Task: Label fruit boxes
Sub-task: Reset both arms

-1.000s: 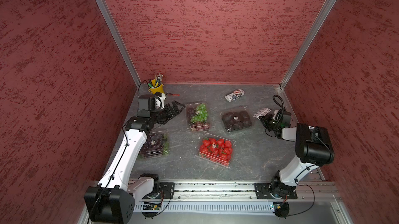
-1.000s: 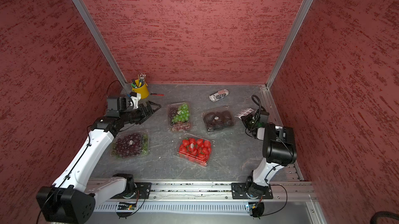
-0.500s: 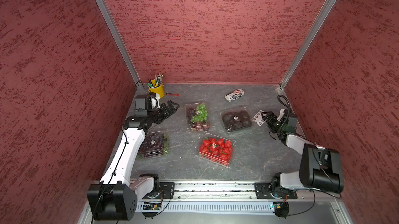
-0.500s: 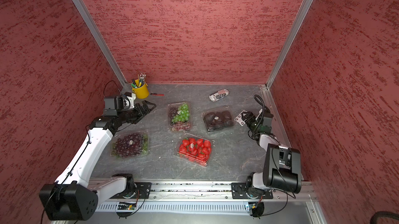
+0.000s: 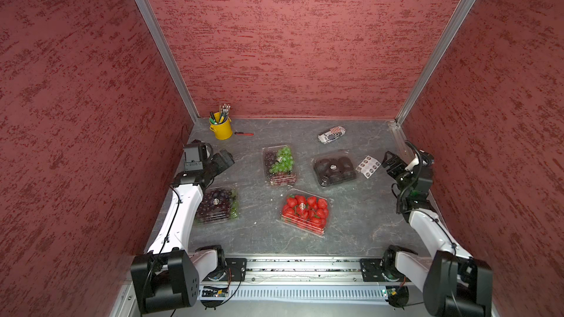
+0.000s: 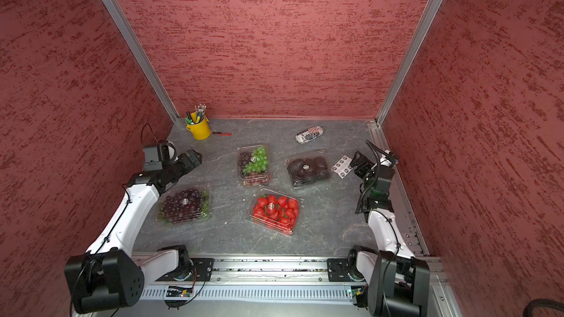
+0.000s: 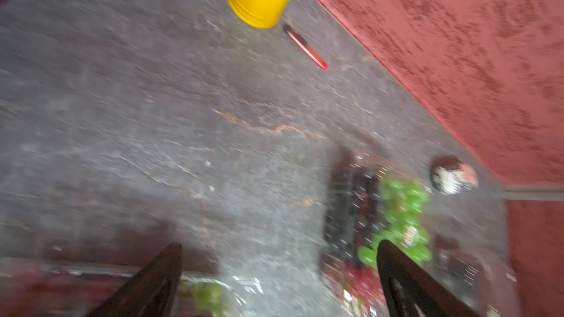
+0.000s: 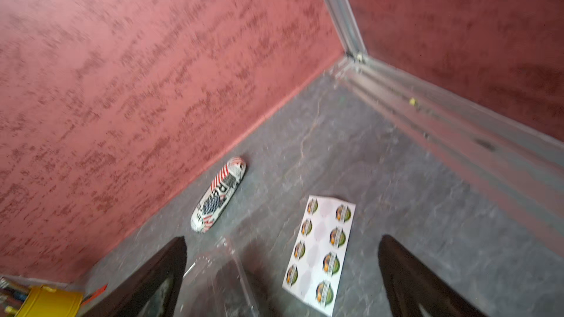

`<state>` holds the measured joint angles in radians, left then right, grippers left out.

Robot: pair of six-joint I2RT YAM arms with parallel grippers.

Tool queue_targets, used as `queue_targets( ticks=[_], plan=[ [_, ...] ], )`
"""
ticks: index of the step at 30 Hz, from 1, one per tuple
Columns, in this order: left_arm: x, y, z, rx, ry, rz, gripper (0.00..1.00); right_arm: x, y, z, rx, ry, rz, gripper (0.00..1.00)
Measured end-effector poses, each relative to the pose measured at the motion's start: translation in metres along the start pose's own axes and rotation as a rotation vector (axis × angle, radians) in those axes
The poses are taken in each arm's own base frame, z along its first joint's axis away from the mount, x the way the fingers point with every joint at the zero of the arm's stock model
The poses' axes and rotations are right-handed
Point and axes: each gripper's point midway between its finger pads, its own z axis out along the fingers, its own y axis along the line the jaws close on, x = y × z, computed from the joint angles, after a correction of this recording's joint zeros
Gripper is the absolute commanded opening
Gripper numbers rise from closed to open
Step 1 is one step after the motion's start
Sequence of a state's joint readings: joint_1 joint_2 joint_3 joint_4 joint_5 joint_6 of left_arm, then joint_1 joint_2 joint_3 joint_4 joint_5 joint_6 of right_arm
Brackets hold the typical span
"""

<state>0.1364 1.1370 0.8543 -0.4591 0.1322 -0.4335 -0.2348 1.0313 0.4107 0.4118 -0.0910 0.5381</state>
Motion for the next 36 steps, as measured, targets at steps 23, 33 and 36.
queue_targets(
  ticks=[23, 33, 36],
  plan=[
    [-0.001, 0.031, 0.078, -0.024, -0.416, 0.34, 1.0, 0.043, -0.024, 0.002, 0.049, -0.205, -0.387, 0.99],
    [0.02, 0.019, 0.09, 0.041, -0.439, 0.433, 1.0, 0.05, -0.021, 0.001, 0.007, -0.229, -0.419, 0.99],
    [0.017, 0.013, 0.088, 0.048, -0.46, 0.448, 1.0, 0.047, -0.011, 0.009, 0.001, -0.238, -0.432, 0.99]
  ],
)
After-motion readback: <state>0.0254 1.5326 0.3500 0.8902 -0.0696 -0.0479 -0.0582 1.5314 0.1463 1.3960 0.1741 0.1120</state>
